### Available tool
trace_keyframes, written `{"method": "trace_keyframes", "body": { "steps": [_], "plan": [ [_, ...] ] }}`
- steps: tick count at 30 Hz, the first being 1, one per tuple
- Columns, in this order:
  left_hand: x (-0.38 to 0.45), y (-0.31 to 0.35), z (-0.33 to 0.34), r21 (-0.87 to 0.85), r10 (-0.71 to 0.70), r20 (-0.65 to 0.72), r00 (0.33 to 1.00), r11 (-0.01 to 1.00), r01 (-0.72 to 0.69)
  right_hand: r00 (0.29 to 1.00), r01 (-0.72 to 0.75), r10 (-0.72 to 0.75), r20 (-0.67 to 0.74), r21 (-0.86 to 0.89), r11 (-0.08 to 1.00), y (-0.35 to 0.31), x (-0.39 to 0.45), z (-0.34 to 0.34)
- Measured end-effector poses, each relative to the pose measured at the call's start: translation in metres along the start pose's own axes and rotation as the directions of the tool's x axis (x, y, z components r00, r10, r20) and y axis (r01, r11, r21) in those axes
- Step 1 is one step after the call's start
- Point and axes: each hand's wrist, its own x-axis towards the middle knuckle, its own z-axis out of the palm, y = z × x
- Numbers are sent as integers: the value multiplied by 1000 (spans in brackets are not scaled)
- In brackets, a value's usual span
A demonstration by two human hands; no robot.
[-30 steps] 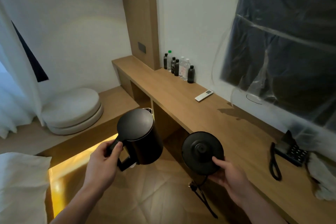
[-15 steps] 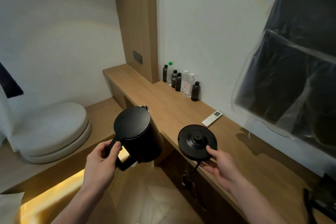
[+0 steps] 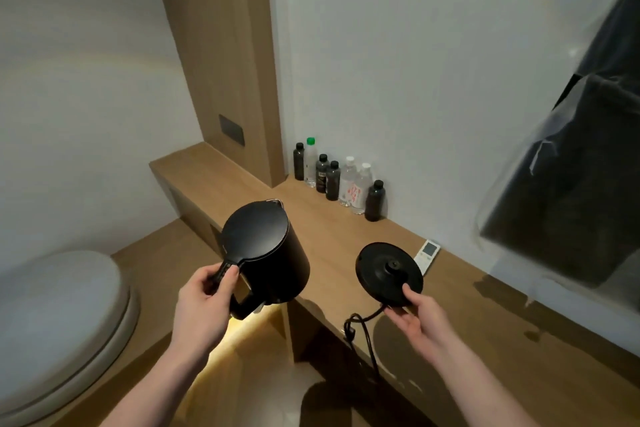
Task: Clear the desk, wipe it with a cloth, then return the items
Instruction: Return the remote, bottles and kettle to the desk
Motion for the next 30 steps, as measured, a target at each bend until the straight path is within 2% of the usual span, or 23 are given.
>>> {"method": "trace_keyframes", "body": {
  "steps": [16,26,30],
  "plan": [
    [189,26,131,160,14,173,985,986,-43,985,-38,34,-169,-20,999,-42,215,14],
    [258,25,197,194,-40,325,945,981,-25,934,-98,37,-355,-158,983,-59,299,12],
    [283,22,215,191,-49,381,923,981,-26,903,-184,52,-426,-275,944,-58,325,11]
  ]
}}
